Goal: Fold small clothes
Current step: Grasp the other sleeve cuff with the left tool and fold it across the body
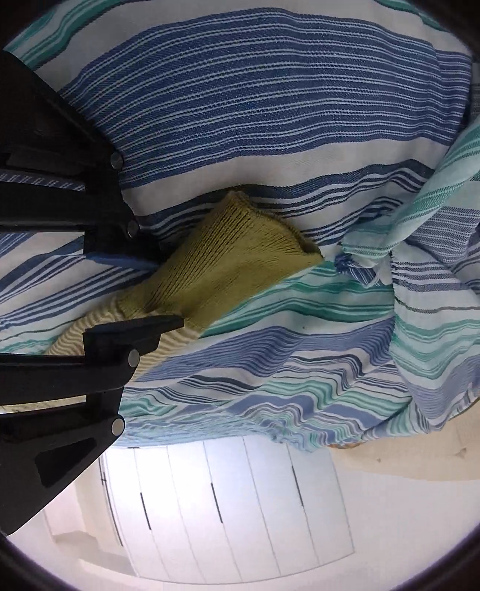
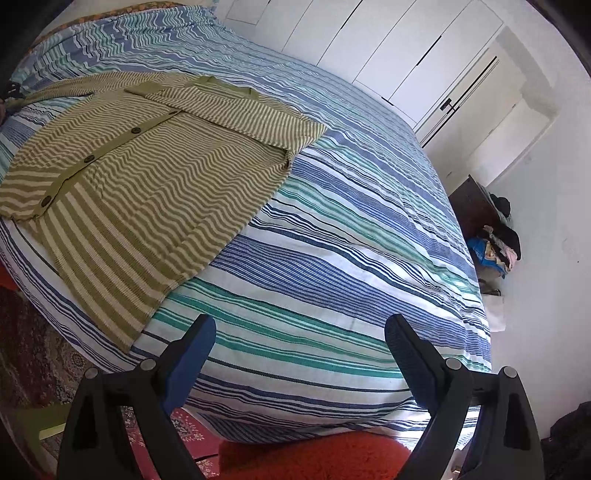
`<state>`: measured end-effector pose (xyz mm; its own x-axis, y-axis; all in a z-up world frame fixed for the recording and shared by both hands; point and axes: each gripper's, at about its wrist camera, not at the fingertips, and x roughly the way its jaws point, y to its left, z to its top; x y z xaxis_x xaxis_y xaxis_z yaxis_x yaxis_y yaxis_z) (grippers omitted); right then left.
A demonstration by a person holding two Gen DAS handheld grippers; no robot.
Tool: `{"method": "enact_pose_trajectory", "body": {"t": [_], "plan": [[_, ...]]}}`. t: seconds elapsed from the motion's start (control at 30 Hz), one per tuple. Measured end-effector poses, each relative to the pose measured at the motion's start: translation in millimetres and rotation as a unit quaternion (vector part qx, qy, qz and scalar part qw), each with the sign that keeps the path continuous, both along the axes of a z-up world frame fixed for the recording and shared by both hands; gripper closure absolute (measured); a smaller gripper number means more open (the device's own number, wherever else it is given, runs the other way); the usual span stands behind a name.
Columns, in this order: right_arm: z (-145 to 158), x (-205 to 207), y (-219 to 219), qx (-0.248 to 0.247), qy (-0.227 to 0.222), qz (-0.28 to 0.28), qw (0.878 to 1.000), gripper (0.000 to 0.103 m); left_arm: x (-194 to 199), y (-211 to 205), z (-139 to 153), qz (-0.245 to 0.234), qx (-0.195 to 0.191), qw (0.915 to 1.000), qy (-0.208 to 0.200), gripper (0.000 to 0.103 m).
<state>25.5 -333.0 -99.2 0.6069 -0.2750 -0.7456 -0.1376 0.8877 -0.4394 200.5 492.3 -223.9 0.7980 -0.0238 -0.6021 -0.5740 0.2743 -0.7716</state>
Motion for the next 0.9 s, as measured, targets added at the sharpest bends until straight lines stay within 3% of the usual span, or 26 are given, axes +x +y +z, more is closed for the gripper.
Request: {"method": "enact_pose_trajectory", "body": {"t": [0.1, 0.23, 0.4, 0.53, 0.67, 0.77, 0.9], "plan": [[-0.3, 2.0, 0.6, 0.001, 0.002, -0.002, 1.0, 0.011, 1.9, -5.8, 12.4, -0.008, 0.034, 0.9992, 0.02, 0.096], [0.0, 0.6, 1.6, 0.0, 0.001, 0.002, 1.0, 0.011, 24.6, -26.9, 55.1, -0.055, 0.105, 0.9921, 0.04, 0.097], [5.5, -3.9, -4.6, 0.014, -0.014, -0.001, 1.0, 0.011, 92.4, -101.6, 137.6, -0.15, 0.166, 0.9746, -0.004, 0.097], [13.5, -11.3, -12.4, 0.032, -0.037, -0.008, 0.999, 0.011, 145.7, -207.6, 198.7, -0.242, 0.196, 0.9488, -0.051, 0.097], [20.5, -18.6, -17.8, 0.044, -0.056, -0.01, 0.997, 0.011, 187.8, -335.5, 238.7, -0.328, 0.22, 0.9142, -0.091, 0.097], [24.5, -23.3, -21.8, 0.053, -0.067, -0.009, 0.996, 0.011, 205.1, -426.6, 248.1, -0.381, 0.227, 0.8897, -0.109, 0.097], [28.2, -26.9, -28.6, 0.064, -0.078, -0.01, 0.995, 0.011, 213.7, -528.4, 232.1, -0.436, 0.216, 0.8672, -0.107, 0.098]]}}
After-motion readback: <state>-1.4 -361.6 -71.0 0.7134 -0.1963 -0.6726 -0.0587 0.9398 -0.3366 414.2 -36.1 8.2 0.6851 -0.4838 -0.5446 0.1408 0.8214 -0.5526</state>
